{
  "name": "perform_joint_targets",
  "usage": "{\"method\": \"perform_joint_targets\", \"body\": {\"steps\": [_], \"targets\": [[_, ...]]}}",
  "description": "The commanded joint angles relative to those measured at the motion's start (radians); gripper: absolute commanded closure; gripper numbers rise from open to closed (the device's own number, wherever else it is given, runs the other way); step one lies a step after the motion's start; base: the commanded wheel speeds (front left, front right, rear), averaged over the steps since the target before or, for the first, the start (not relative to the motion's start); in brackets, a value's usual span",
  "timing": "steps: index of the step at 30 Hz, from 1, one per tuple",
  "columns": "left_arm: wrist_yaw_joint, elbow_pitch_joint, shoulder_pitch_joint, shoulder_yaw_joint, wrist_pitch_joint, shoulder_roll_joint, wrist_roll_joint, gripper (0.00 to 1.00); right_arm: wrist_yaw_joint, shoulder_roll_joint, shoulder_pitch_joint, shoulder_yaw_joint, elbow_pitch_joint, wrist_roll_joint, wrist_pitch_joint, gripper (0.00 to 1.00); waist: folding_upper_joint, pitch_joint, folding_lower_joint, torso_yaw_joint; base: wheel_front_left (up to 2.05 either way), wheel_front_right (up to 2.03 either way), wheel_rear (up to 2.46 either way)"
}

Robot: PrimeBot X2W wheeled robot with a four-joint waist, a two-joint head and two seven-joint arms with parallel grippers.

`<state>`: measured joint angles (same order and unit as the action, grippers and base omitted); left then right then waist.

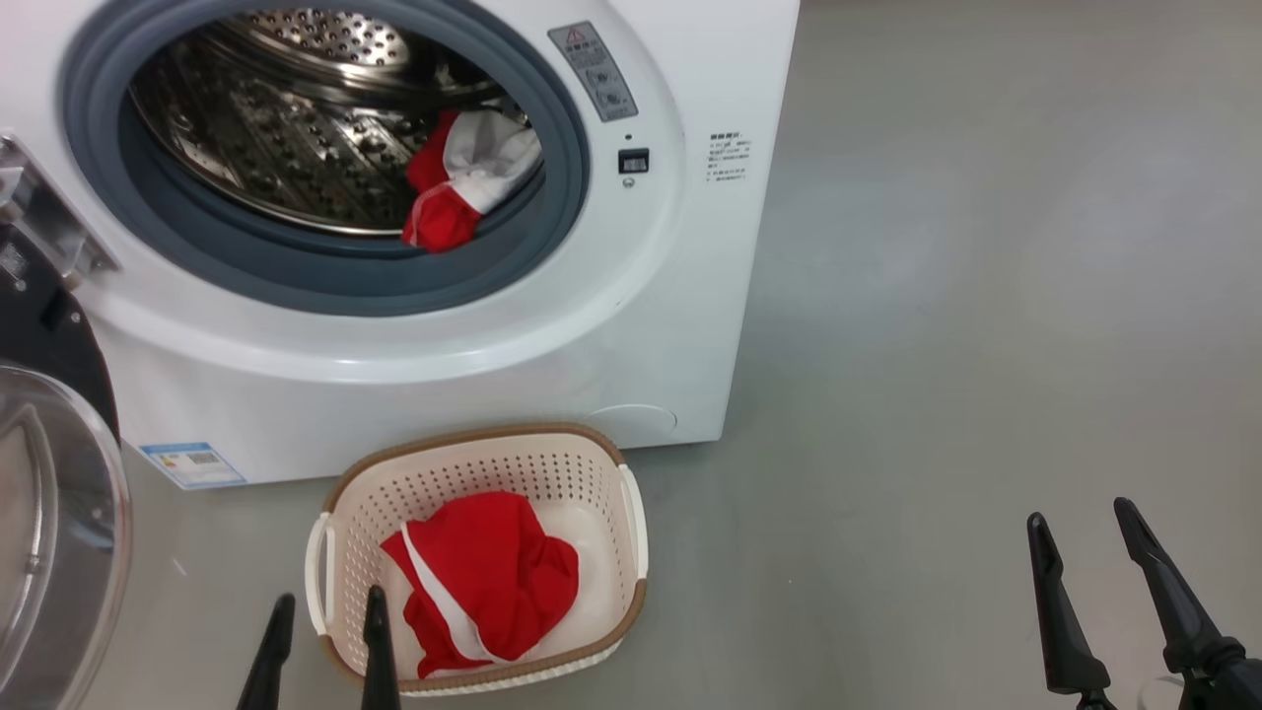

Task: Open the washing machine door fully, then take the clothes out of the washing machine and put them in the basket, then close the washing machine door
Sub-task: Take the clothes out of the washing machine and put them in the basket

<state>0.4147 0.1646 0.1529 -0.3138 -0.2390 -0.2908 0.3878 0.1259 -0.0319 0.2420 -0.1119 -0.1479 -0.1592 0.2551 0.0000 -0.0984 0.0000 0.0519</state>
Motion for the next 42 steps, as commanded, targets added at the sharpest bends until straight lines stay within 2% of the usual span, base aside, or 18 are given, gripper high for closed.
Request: {"method": "perform_joint_targets", "body": {"steps": [1,6,20,26,35,42], "targets": [[0.006,0.015,-0.064,0.034,0.003,-0.008,-0.009,0.0,0.005,-0.018,-0.035,0.028,-0.028,-0.008,0.002,0.0,0.0,-0.022,0.0,0.002,0.0,0.0,0.0],[-0.001,-0.016,-0.138,0.033,0.01,-0.008,-0.016,0.0,0.005,-0.018,-0.057,0.041,-0.025,-0.012,0.003,0.0,0.0,-0.067,0.0,0.004,0.0,0.0,0.0],[-0.097,-0.116,-0.416,0.028,0.031,0.011,0.035,0.0,0.005,-0.018,-0.13,0.058,-0.023,-0.03,0.006,0.0,0.0,-0.225,0.0,0.018,0.0,0.0,0.0],[-0.129,-0.208,-0.565,0.045,0.023,0.017,0.05,0.0,0.005,-0.018,-0.168,0.071,-0.022,-0.04,0.006,0.0,0.0,-0.296,0.0,0.035,0.0,0.0,0.0],[-0.181,-0.364,-0.799,0.085,0.02,-0.013,0.069,0.0,0.005,-0.018,-0.216,0.081,-0.019,-0.042,0.006,0.0,0.0,-0.378,0.0,0.058,0.0,0.0,0.0],[-0.229,-0.512,-0.938,0.11,-0.003,-0.013,0.089,0.0,0.005,-0.018,-0.238,0.09,-0.018,-0.039,0.007,0.0,0.0,-0.427,0.0,0.072,0.0,0.0,0.0]]}}
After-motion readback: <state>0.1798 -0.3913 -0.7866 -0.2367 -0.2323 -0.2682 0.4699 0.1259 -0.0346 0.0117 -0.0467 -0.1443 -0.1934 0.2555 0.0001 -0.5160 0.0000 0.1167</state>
